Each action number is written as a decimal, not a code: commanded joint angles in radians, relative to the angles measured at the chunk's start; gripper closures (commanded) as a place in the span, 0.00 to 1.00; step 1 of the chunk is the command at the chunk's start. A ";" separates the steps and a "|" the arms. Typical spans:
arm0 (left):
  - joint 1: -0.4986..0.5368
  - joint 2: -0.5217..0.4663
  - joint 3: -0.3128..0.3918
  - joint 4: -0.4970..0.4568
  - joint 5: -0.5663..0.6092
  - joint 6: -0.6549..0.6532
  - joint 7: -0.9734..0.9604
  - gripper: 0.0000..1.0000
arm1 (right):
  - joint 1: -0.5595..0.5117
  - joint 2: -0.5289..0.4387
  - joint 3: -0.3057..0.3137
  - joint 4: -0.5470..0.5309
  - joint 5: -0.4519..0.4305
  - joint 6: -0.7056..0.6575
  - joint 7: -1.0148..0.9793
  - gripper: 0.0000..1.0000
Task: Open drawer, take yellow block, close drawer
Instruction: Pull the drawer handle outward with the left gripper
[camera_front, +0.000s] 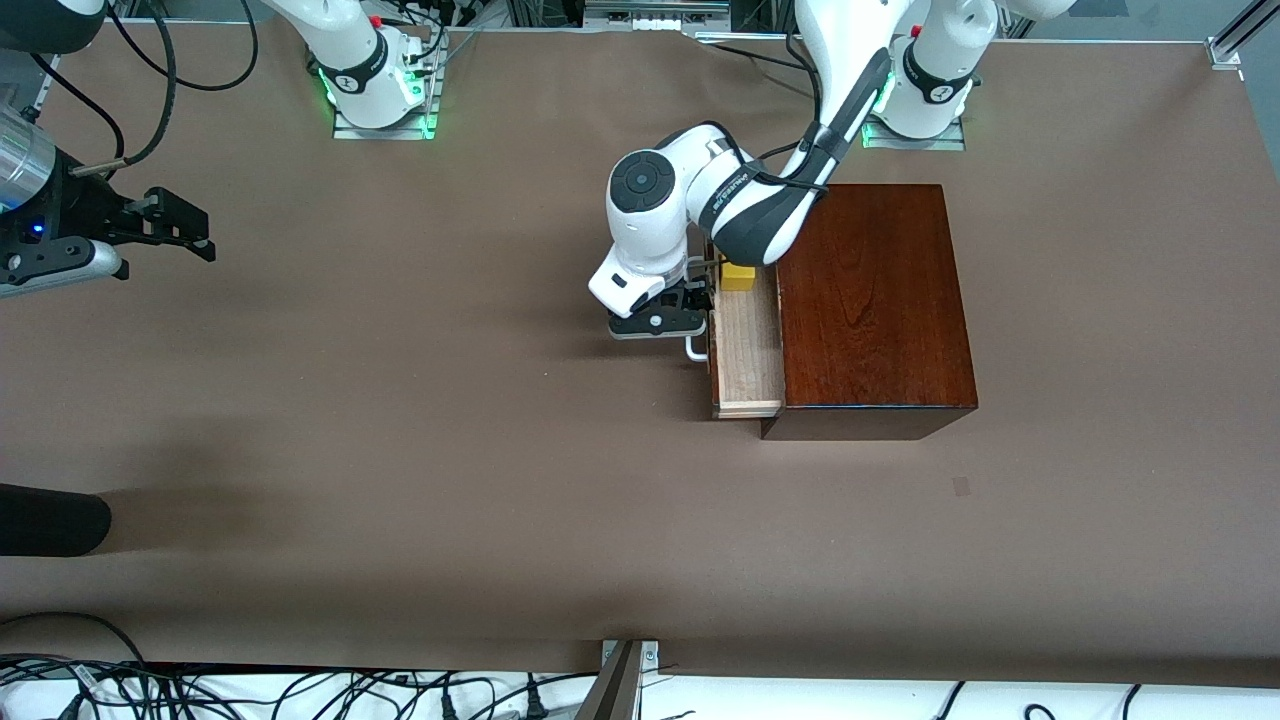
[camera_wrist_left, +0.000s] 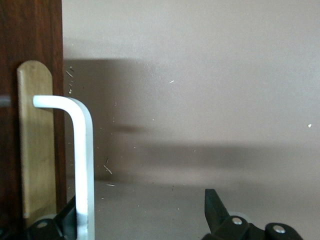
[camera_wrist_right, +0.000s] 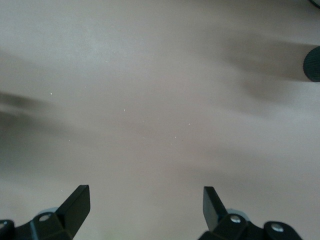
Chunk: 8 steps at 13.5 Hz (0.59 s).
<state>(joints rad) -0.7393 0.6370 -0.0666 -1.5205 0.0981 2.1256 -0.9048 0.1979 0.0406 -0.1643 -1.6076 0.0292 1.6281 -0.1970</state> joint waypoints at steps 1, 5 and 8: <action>-0.005 0.033 -0.006 0.121 -0.023 -0.050 -0.002 0.00 | -0.003 0.007 0.005 0.020 -0.012 -0.005 0.004 0.00; 0.006 0.027 0.005 0.218 -0.021 -0.226 0.003 0.00 | -0.005 0.007 0.005 0.020 -0.009 -0.005 0.008 0.00; 0.023 -0.051 0.023 0.241 -0.021 -0.373 0.015 0.00 | -0.009 0.031 0.003 0.020 -0.006 -0.011 -0.004 0.00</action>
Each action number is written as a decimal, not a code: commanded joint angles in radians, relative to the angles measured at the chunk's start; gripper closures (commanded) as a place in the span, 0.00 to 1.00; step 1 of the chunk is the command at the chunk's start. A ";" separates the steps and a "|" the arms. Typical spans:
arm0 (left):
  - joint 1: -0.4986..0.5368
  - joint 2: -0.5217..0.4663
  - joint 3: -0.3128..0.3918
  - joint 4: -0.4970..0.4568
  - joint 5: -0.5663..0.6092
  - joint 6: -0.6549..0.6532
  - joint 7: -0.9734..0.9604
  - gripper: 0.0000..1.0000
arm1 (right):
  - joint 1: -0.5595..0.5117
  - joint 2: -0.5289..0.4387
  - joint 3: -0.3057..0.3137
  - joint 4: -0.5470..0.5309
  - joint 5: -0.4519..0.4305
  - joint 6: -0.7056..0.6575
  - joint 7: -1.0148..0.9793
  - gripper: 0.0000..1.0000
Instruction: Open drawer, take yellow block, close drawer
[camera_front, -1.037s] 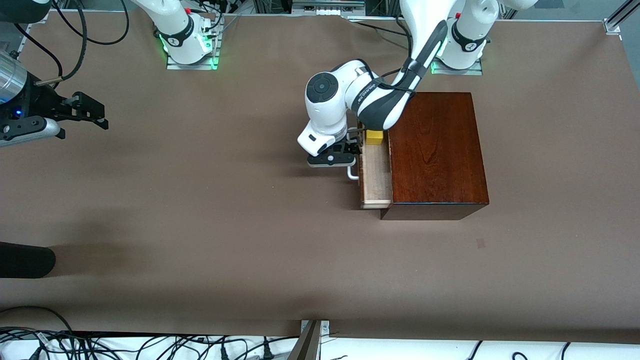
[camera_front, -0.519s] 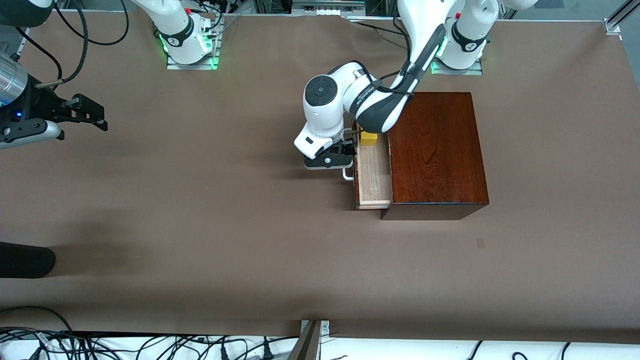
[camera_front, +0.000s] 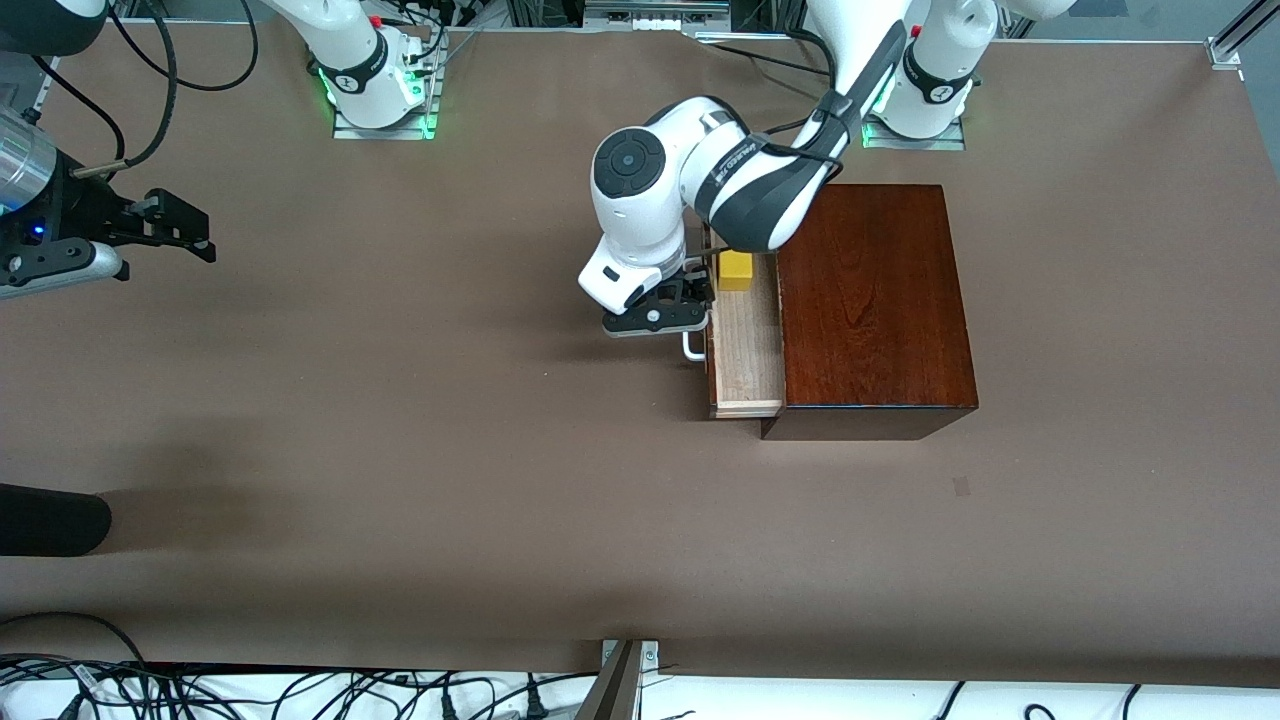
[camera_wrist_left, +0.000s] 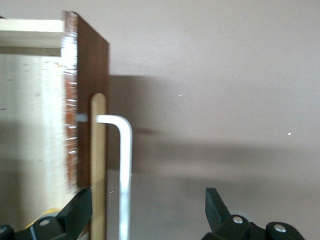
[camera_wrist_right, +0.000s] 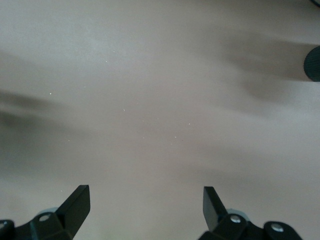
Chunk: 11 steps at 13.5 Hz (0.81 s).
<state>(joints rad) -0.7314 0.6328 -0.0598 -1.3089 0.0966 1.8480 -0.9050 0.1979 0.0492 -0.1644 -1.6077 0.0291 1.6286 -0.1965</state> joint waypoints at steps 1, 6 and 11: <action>0.036 -0.079 0.020 0.033 -0.020 -0.137 0.065 0.00 | -0.009 0.050 0.003 0.022 -0.003 -0.012 -0.006 0.00; 0.228 -0.189 0.018 0.025 -0.020 -0.292 0.456 0.00 | 0.003 0.072 0.008 0.023 0.008 0.010 -0.003 0.00; 0.453 -0.316 0.012 -0.057 -0.034 -0.431 0.820 0.00 | 0.053 0.081 0.066 0.022 0.011 0.001 -0.015 0.00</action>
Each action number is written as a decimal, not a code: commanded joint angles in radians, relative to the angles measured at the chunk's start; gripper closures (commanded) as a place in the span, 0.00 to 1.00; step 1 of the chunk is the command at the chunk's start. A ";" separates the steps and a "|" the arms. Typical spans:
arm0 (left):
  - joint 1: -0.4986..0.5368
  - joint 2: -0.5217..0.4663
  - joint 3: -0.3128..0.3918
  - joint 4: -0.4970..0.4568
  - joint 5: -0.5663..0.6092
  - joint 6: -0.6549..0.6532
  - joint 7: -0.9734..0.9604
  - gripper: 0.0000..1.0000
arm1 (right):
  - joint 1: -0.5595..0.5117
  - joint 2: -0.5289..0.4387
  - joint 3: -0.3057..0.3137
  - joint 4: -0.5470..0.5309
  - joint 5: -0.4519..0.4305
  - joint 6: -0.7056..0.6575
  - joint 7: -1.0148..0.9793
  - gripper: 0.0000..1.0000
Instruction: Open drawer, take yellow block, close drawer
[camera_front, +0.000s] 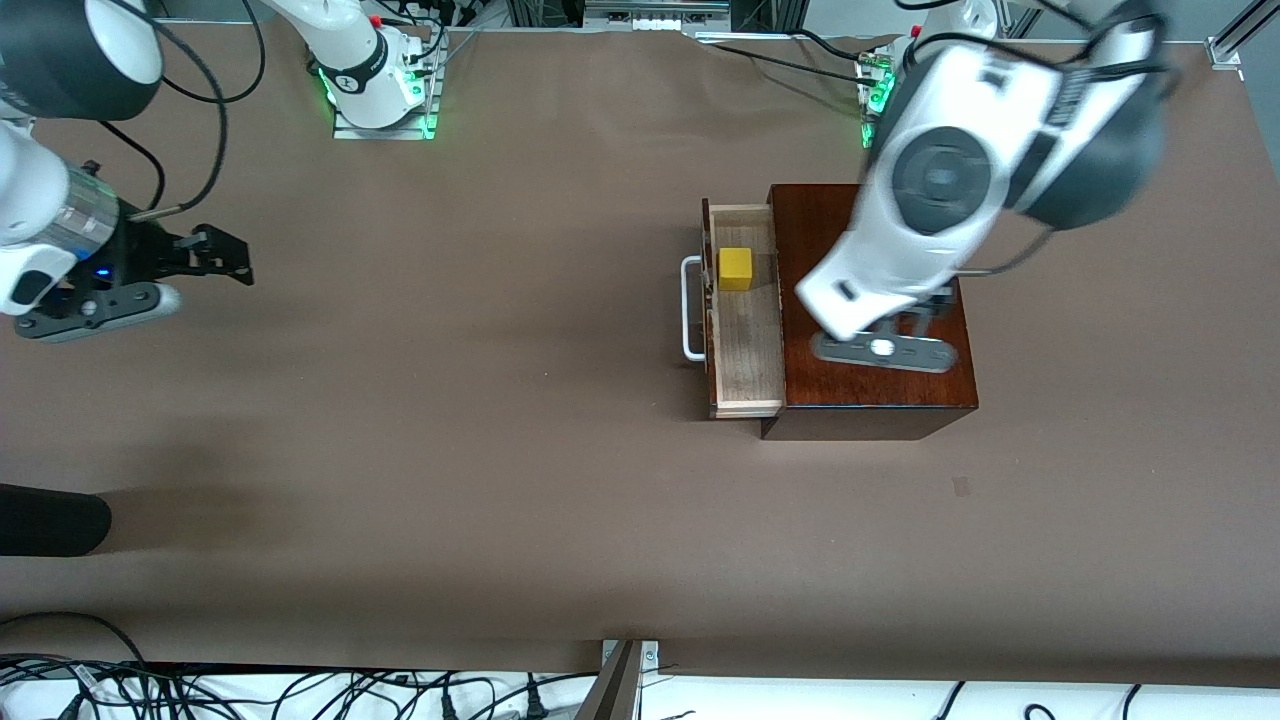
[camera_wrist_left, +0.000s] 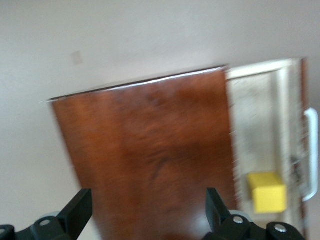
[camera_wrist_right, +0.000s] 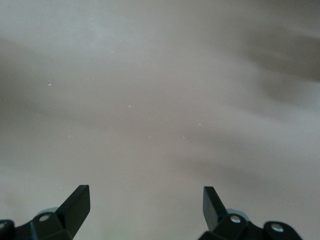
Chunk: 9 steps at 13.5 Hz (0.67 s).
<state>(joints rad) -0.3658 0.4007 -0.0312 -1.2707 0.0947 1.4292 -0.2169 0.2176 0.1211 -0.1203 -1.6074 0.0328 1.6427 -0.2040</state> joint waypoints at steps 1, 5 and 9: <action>0.144 -0.112 -0.022 -0.128 -0.035 -0.007 0.205 0.00 | 0.058 0.009 0.036 0.021 0.007 -0.014 -0.008 0.00; 0.304 -0.175 -0.024 -0.203 -0.036 0.026 0.434 0.00 | 0.210 0.047 0.105 0.027 0.006 0.006 -0.058 0.00; 0.375 -0.206 -0.022 -0.234 -0.036 0.095 0.550 0.00 | 0.408 0.133 0.119 0.125 -0.005 0.089 -0.057 0.00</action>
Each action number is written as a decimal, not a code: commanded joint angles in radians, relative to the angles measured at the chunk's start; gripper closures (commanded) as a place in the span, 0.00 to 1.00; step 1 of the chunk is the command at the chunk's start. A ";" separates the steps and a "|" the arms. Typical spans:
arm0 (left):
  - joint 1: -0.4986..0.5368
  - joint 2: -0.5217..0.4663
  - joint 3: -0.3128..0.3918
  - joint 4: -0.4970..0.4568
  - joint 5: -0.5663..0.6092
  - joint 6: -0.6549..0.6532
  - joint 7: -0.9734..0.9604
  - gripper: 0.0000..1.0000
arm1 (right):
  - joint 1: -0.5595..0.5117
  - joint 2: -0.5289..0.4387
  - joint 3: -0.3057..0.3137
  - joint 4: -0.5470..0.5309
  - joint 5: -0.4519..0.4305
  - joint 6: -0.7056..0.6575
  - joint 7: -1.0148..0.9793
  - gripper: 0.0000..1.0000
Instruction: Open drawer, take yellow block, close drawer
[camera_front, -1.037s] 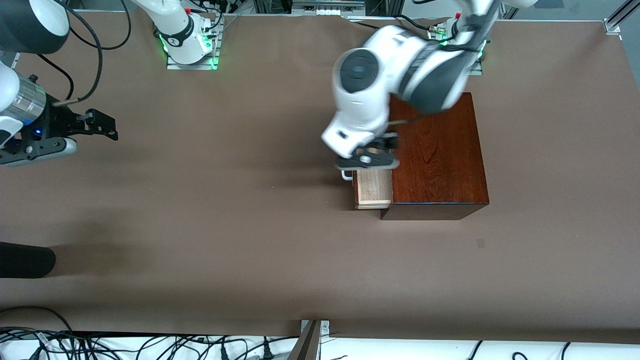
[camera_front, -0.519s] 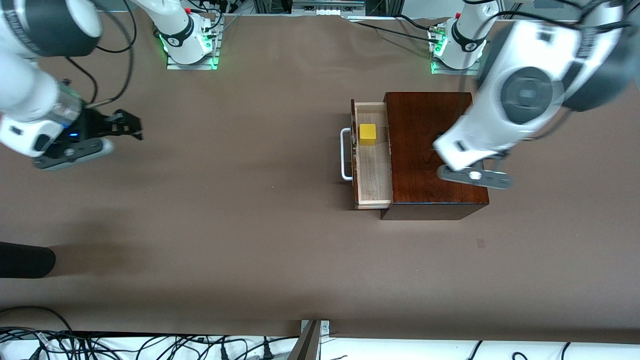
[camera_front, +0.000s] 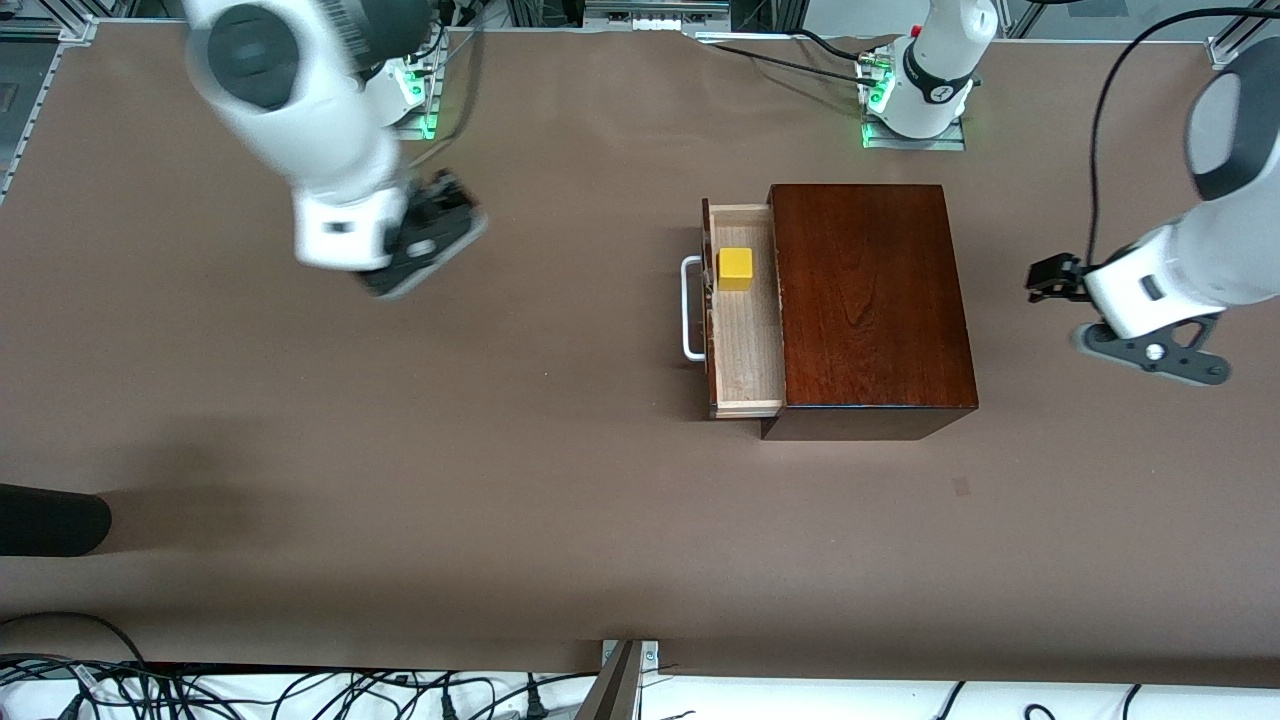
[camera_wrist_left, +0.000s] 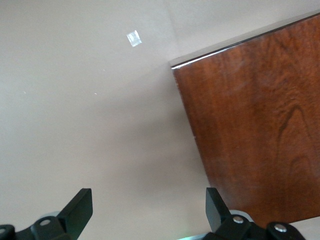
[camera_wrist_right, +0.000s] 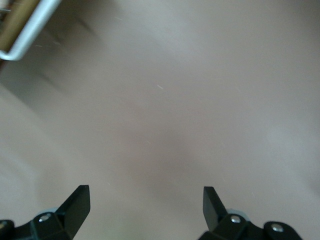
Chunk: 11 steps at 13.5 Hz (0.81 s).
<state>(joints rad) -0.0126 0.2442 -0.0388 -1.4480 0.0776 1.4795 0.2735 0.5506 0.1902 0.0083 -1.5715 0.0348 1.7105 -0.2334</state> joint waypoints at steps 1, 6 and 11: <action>0.022 -0.113 -0.007 -0.140 -0.021 0.088 0.065 0.00 | 0.107 0.095 -0.010 0.108 -0.006 0.046 -0.033 0.00; 0.023 -0.310 -0.001 -0.428 -0.070 0.325 0.052 0.00 | 0.212 0.316 0.032 0.282 -0.016 0.113 -0.142 0.00; 0.025 -0.307 -0.003 -0.420 -0.070 0.289 0.049 0.00 | 0.356 0.523 0.027 0.514 -0.036 0.129 -0.147 0.00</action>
<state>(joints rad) 0.0026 -0.0455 -0.0383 -1.8514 0.0308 1.7679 0.3064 0.8669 0.6005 0.0407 -1.2170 0.0181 1.8541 -0.3629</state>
